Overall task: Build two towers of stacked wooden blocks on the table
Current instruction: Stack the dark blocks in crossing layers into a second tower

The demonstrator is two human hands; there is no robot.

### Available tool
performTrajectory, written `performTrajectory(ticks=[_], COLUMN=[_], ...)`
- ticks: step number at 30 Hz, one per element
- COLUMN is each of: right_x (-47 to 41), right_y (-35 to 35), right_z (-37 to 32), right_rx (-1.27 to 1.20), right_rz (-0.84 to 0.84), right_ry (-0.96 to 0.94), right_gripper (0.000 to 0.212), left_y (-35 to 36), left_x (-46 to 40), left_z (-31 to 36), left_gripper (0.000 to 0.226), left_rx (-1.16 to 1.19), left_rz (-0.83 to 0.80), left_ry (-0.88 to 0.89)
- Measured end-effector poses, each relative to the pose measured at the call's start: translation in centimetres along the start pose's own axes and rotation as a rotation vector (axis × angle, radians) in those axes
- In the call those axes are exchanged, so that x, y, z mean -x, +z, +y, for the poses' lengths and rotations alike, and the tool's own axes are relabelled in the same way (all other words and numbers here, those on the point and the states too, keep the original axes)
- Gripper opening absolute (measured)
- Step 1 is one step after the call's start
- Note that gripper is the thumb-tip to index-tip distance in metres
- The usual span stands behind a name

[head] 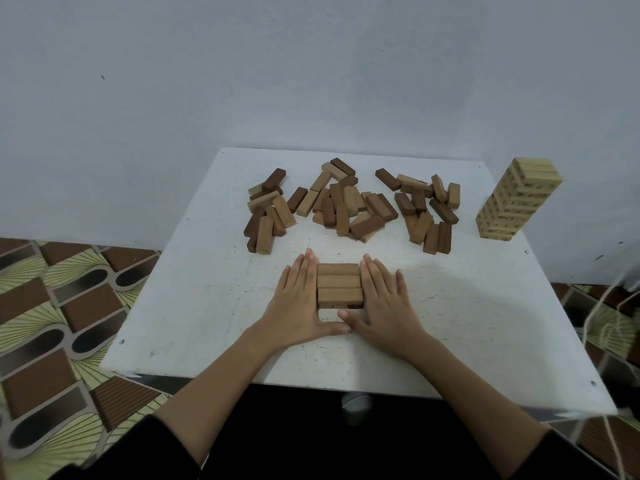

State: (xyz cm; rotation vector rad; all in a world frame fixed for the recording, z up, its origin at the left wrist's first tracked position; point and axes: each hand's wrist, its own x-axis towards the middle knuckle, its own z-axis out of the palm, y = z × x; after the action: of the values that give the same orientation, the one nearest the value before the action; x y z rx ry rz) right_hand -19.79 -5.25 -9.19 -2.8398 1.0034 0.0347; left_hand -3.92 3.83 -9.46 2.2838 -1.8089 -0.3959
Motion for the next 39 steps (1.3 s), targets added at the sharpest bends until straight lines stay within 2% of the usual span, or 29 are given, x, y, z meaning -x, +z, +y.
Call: performTrajectory(ticks=[17, 39], right_x=[0.26, 0.19], right_y=[-0.02, 0.08], right_z=[-0.17, -0.17], right_rx=[0.034, 0.044], right_rz=[0.002, -0.006], right_ry=[0.018, 0.022], right_gripper=[0.114, 0.115], left_y=[0.34, 0.12], left_x=[-0.22, -0.30], left_z=[-0.04, 0.25], left_gripper=[0.145, 0.148], left_rx=[-0.092, -0.102], left_rz=[-0.008, -0.059], left_ry=[-0.007, -0.031])
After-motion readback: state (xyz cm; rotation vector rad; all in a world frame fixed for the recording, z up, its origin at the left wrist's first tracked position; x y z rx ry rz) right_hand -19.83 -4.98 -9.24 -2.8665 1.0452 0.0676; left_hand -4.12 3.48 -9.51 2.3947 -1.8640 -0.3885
